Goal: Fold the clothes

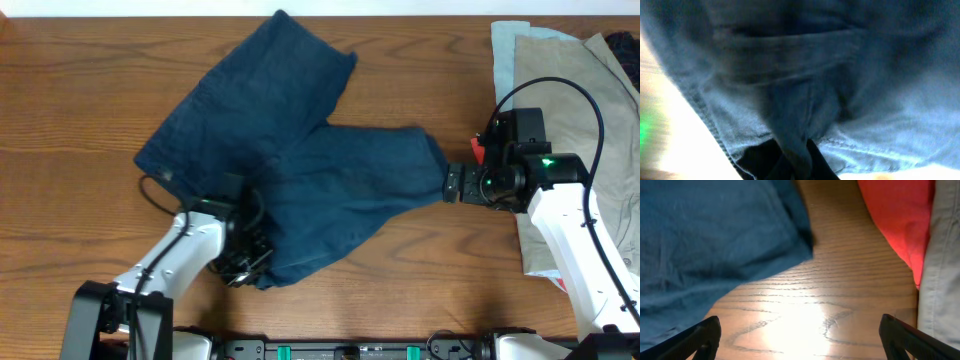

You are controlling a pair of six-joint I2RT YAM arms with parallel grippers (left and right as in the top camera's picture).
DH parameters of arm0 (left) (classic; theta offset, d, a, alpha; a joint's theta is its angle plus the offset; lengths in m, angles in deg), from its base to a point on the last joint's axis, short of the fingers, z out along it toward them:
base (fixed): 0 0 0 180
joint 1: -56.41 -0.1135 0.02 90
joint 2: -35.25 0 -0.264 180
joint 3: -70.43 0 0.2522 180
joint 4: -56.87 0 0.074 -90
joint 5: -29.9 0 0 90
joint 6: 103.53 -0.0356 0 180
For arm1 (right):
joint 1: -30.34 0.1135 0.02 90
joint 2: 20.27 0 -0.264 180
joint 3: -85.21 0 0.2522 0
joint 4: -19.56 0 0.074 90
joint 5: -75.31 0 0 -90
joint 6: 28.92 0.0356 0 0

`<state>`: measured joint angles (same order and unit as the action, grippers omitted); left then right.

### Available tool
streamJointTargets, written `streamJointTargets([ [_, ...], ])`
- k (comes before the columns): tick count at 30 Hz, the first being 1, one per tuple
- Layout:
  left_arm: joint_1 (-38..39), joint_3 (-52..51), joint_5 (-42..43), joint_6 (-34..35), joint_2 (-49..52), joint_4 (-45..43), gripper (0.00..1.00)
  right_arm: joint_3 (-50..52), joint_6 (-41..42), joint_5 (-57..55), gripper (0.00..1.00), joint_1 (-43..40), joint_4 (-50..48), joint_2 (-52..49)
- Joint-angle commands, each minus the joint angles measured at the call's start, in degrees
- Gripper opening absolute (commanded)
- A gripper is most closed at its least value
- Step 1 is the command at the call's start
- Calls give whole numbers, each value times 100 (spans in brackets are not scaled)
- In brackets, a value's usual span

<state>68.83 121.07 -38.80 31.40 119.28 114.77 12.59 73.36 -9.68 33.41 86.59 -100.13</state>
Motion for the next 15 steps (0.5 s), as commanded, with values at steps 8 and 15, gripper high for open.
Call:
streamJointTargets([
  [8, -1443, 50, -549, -723, 20, 424, 6, 868, 365, 1379, 95, 33, -433, -33],
  [15, -1445, 48, -549, -721, 20, 575, 9, 1965, 1023, 1506, 85, 332, -1810, -33],
])
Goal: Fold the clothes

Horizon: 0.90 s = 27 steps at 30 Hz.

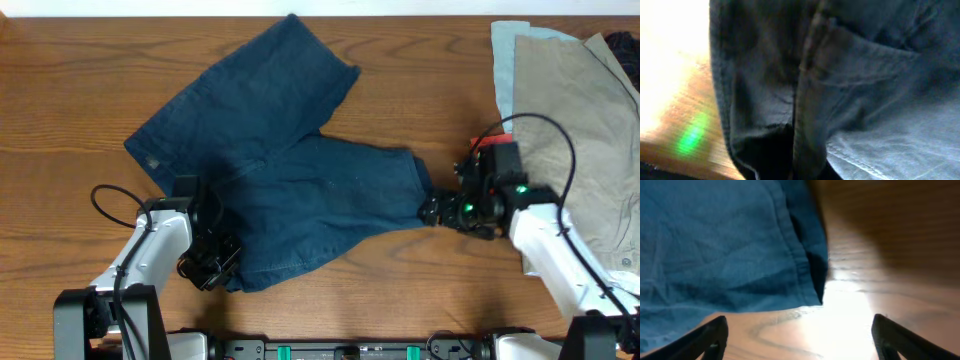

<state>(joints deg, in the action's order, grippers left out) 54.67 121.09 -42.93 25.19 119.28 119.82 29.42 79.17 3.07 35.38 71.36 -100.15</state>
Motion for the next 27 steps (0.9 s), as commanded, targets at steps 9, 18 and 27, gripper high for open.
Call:
streamJointTargets([
  [9, -28, 46, -133, -101, 20, 94, 11, 883, 1117, -195, 70, 522, -1733, -42],
  [18, -28, 46, -111, -98, 20, 146, 27, 883, 1193, -490, 57, 664, -1950, -496],
  [27, -28, 44, 673, -101, 20, 273, 56, 675, 1097, -894, 1, 422, -1982, -544],
])
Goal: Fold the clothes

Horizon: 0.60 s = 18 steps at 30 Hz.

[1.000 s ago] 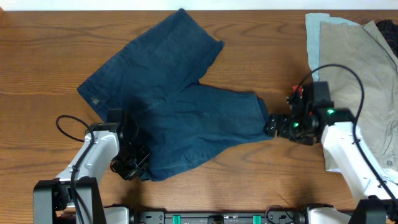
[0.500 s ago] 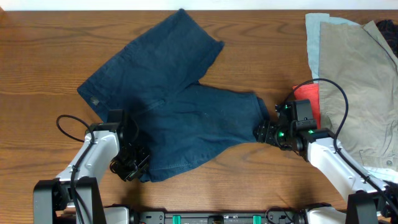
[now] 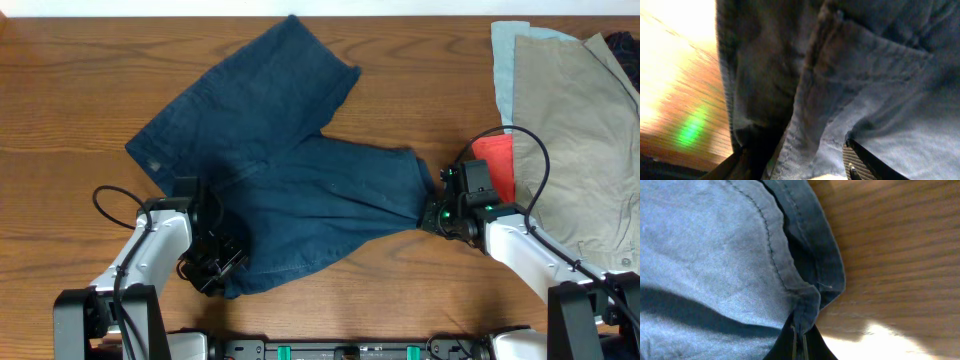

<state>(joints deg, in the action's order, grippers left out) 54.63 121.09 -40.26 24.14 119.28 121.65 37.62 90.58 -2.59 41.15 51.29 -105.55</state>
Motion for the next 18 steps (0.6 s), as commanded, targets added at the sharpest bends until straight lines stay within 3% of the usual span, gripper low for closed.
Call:
streamJointTargets([
  [1, -22, 44, 562, 4, 20, 142, 56, -236, -46, -330, 1, -219, 83, 22],
  [10, 308, 44, 1113, 33, 20, 501, 67, -776, -234, -330, 1, -442, 363, 63],
  [18, 907, -57, 1272, 1132, 20, 203, 67, -774, -234, -330, 1, -437, 518, 63],
])
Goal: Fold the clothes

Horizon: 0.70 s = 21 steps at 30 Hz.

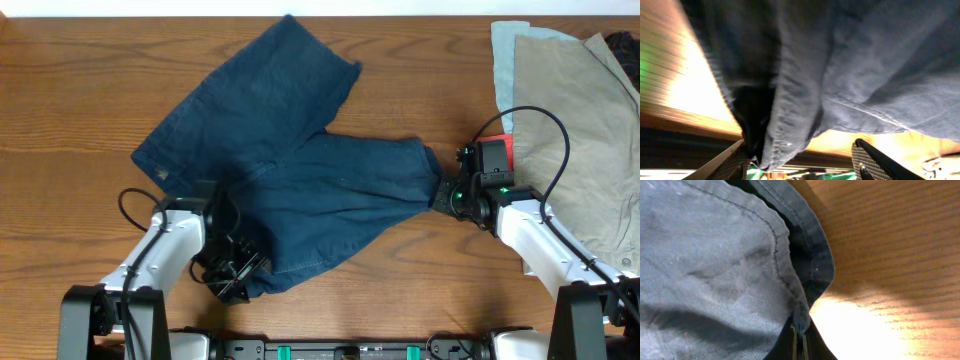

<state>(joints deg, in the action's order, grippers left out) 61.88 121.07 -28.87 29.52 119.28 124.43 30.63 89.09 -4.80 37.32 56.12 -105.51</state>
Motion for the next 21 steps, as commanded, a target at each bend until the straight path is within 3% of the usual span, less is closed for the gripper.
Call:
streamJointTargets([
  [1, 269, -109, 136, 750, 20, -166, 67, -74, -85, -109, 1, -55, 44, 59],
  [8, 708, -610, -494, 1947, 20, -894, 67, -74, -87, -109, 1, -55, 94, 59],
  [16, 708, -605, -1504, 1967, 17, -933, 64, -74, -133, -179, 1, -59, 192, 59],
  [18, 708, -570, -1692, 1965, 17, -914, 56, -74, -136, -328, 1, -59, 212, 59],
  [21, 708, -452, -1926, 1963, 4, -848, 52, -74, -195, -455, 1, -61, 238, 59],
])
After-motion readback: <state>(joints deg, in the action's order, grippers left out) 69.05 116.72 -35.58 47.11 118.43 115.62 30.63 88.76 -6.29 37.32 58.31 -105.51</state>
